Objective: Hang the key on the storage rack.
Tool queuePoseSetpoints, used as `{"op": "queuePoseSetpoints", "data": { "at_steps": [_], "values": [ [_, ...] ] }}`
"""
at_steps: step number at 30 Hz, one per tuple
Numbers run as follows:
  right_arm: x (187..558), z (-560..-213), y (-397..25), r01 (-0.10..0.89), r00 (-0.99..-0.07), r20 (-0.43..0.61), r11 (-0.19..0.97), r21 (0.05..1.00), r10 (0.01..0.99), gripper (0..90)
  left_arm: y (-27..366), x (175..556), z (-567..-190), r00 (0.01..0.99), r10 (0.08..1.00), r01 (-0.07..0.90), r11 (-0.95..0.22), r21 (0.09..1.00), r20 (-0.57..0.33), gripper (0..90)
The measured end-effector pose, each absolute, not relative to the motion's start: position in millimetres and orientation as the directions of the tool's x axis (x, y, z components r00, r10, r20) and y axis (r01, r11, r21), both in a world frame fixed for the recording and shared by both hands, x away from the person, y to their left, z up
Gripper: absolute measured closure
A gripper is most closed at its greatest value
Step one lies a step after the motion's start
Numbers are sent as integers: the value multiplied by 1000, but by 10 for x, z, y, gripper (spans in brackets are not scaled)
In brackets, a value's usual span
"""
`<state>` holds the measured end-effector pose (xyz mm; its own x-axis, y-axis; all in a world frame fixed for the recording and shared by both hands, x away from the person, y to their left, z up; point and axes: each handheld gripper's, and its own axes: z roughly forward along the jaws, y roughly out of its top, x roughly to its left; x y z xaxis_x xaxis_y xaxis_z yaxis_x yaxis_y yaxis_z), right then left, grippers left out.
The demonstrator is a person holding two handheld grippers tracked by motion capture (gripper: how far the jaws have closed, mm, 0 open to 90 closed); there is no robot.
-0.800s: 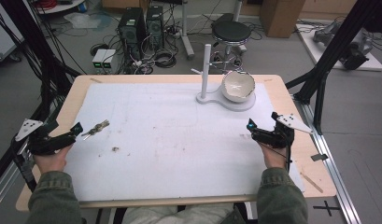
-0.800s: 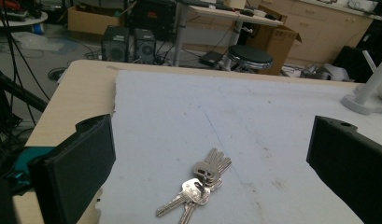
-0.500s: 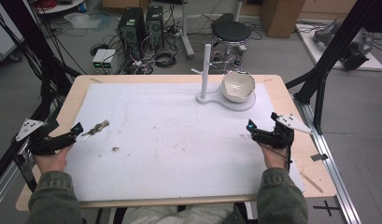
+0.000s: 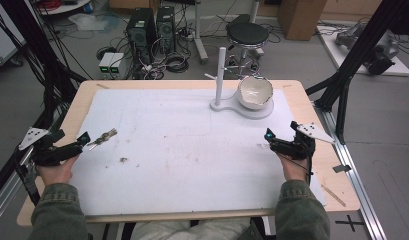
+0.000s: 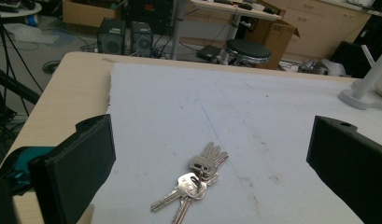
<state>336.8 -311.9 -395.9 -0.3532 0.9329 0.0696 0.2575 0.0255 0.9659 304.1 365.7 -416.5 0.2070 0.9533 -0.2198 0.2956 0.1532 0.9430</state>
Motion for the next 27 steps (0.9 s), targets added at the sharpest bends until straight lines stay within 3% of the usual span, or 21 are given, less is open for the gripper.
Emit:
{"op": "queuePoseSetpoints", "data": {
  "at_steps": [18,27],
  "values": [
    [3396,-3992,-3079,275,-356,59,44,960,932,13,3664,3192,-4109,199,961,355,114,928,-194,17],
    [3401,-3998,-3064,277,-365,52,55,959,930,13,3585,3345,-4015,248,956,408,42,912,-155,17]
  ]
}}
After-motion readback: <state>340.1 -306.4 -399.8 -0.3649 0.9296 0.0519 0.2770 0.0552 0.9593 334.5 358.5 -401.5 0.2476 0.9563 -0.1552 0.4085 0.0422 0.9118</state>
